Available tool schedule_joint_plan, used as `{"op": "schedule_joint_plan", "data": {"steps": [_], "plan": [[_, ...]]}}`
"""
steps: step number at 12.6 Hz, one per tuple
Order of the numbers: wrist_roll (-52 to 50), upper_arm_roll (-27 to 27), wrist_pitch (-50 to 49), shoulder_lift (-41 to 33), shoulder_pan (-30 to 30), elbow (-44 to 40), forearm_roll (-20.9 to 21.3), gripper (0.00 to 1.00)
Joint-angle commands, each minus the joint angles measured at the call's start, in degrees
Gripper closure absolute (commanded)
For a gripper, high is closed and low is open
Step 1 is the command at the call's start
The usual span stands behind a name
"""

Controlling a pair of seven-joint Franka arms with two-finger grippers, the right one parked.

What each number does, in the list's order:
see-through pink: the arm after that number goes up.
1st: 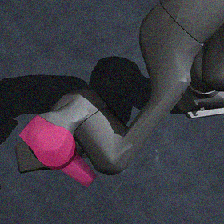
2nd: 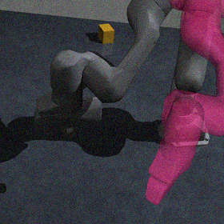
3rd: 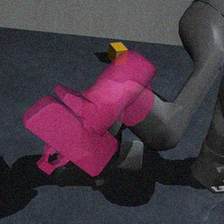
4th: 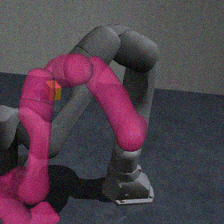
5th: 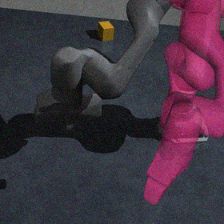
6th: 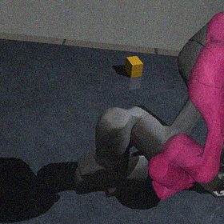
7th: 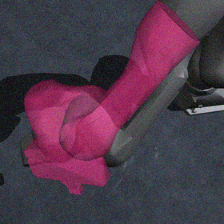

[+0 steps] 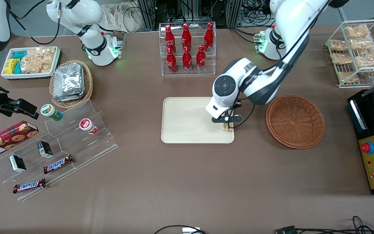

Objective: Place sandwich from basket to tray
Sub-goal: 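Carry the sandwich over the cream tray and lower it onto the tray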

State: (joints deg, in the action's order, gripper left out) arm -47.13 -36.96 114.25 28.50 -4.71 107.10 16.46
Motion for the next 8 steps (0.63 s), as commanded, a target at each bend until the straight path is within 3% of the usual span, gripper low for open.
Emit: {"op": "schedule_joint_plan", "data": {"steps": [1, 6, 8], "plan": [[-0.9, -0.3, 2.1, 3.2, -0.2, -1.4, 3.1, 1.0], [-1.7, -0.3, 4.0, 5.2, -0.8, -1.4, 4.9, 1.0], [-2.4, -0.4, 4.0, 5.3, -0.8, -1.4, 4.8, 0.81]]}}
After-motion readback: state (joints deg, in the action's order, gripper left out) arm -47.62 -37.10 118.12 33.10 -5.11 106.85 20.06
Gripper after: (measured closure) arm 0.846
